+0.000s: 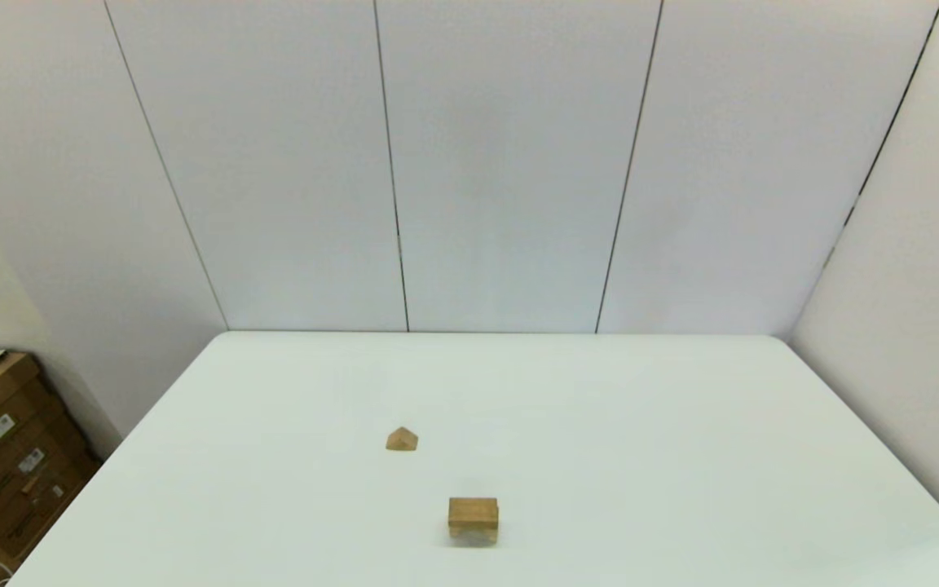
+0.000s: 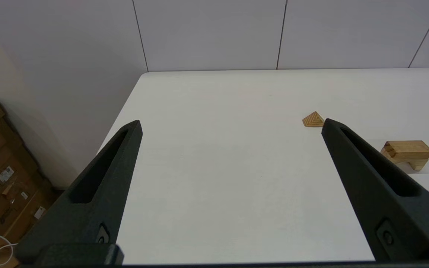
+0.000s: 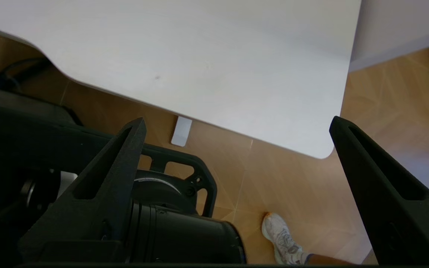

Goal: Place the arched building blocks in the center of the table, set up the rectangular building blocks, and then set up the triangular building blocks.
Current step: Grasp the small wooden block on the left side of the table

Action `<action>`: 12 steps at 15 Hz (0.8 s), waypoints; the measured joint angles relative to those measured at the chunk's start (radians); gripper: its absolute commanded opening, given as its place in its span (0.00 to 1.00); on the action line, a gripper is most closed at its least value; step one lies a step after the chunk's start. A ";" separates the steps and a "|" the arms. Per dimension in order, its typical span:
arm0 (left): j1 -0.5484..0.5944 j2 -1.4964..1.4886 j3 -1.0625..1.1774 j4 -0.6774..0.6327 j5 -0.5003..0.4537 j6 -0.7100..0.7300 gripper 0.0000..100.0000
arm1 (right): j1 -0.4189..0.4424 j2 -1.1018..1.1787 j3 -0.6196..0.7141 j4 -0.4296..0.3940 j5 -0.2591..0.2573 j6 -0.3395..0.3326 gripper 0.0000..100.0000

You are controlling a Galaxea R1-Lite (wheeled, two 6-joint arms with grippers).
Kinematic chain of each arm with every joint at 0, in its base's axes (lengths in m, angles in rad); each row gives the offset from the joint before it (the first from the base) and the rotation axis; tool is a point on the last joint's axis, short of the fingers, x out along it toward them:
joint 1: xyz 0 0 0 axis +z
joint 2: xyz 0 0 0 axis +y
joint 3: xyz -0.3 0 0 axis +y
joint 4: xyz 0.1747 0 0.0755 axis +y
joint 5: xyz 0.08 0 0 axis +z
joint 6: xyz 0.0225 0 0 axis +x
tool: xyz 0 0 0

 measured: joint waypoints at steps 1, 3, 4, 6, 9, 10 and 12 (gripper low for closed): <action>0.000 0.000 0.000 0.000 0.000 0.000 1.00 | -0.006 -0.041 0.028 -0.013 -0.001 0.008 1.00; 0.000 0.000 0.000 0.000 0.000 0.000 1.00 | -0.016 -0.093 0.063 -0.034 -0.025 0.069 1.00; 0.000 0.000 0.000 0.000 0.000 0.000 1.00 | -0.018 -0.108 0.078 -0.055 -0.035 0.111 1.00; 0.000 0.000 0.000 0.000 0.000 0.000 1.00 | -0.020 -0.124 0.121 -0.141 -0.045 0.130 1.00; 0.000 0.000 0.000 0.000 0.000 0.000 1.00 | -0.060 -0.133 0.208 -0.337 -0.046 0.097 1.00; 0.000 0.000 0.000 0.000 0.000 0.000 1.00 | -0.082 -0.134 0.228 -0.395 -0.038 0.092 1.00; 0.000 0.000 0.000 0.000 0.000 0.000 1.00 | -0.110 -0.136 0.270 -0.485 -0.003 0.107 1.00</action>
